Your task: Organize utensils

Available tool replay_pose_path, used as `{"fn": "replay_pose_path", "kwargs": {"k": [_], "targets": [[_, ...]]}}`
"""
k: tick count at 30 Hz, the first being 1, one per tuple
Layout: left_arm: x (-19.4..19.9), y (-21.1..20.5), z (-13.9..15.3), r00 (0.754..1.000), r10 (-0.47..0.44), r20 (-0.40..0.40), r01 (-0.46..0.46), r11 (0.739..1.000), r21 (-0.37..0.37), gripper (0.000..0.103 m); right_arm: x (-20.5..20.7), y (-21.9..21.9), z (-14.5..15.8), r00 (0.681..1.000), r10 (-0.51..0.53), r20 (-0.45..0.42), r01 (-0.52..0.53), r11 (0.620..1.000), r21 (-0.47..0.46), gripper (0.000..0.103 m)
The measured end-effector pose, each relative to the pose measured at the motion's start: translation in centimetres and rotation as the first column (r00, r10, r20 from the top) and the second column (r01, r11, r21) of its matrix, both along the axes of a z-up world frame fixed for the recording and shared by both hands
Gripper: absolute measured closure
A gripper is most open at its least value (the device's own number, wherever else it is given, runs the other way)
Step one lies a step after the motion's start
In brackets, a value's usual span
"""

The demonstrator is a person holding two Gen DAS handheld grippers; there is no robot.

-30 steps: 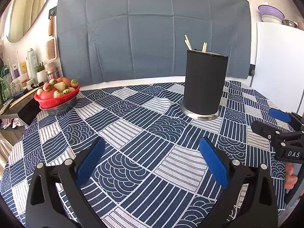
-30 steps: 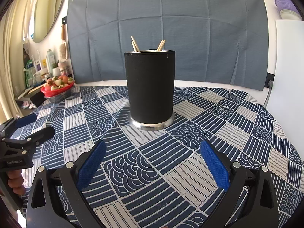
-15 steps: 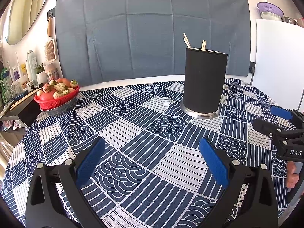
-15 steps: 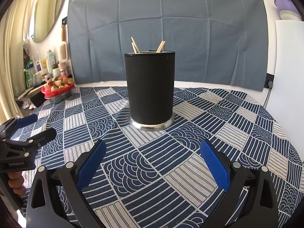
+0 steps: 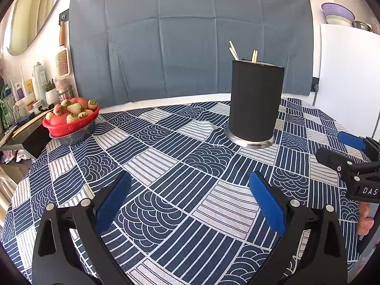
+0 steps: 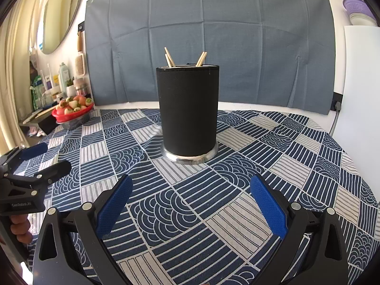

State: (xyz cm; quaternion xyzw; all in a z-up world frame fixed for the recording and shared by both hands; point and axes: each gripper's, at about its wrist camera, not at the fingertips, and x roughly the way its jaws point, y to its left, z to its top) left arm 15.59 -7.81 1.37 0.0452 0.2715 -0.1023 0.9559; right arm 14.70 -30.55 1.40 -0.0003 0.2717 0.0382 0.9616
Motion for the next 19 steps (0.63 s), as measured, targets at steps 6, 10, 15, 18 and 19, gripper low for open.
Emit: {"fn": "replay_pose_path", "kwargs": {"k": [6, 10, 15, 18, 19], "targets": [[-0.03, -0.1, -0.02, 1.0, 0.001, 0.001, -0.001, 1.0, 0.003, 0.006, 0.0, 0.01, 0.01, 1.0, 0.0, 0.003, 0.0, 1.0, 0.0, 0.008], [-0.08, -0.14, 0.0, 1.0, 0.004, 0.004, -0.004, 1.0, 0.006, 0.006, 0.0, 0.0, 0.02, 1.0, 0.0, 0.002, 0.0, 1.0, -0.001, 0.008], [-0.11, 0.21, 0.1, 1.0, 0.008, 0.009, -0.008, 1.0, -0.01, 0.006, -0.1, 0.0, 0.05, 1.0, -0.001, 0.009, 0.001, 1.0, 0.0, 0.008], [-0.03, 0.43, 0.08, 1.0, 0.001, 0.003, -0.001, 1.0, -0.023, 0.006, -0.14, 0.02, 0.07, 1.0, -0.001, 0.009, 0.001, 1.0, 0.0, 0.008], [0.01, 0.45, 0.08, 1.0, -0.002, 0.001, 0.002, 1.0, -0.027, 0.006, -0.15, 0.02, 0.07, 1.0, -0.002, 0.008, 0.002, 1.0, 0.0, 0.008]]}}
